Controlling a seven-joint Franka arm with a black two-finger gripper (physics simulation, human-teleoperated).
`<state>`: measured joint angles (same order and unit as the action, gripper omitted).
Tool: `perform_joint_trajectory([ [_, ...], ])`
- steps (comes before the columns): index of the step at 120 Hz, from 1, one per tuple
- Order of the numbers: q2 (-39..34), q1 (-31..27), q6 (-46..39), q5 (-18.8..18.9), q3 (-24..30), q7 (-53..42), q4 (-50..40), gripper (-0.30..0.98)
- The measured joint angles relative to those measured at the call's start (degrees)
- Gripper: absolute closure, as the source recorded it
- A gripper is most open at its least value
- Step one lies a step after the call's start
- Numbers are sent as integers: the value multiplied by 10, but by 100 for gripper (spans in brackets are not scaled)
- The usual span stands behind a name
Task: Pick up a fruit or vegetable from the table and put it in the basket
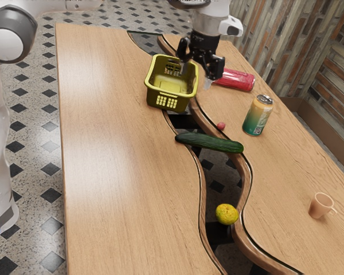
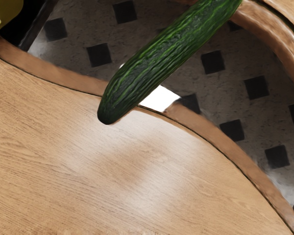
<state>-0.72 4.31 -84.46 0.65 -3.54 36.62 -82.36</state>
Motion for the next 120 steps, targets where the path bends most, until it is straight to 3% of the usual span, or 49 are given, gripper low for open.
perform_joint_trajectory([
  [30,17,9,26,-22,6,369,5,0],
  [45,20,24,31,-8,8,500,5,0],
  [53,19,41,33,-3,4,526,6,0],
  [70,42,69,31,-2,-7,477,7,0],
  [93,85,-42,-27,2,-12,331,10,0],
  [120,106,-38,-92,38,14,130,2,0],
])
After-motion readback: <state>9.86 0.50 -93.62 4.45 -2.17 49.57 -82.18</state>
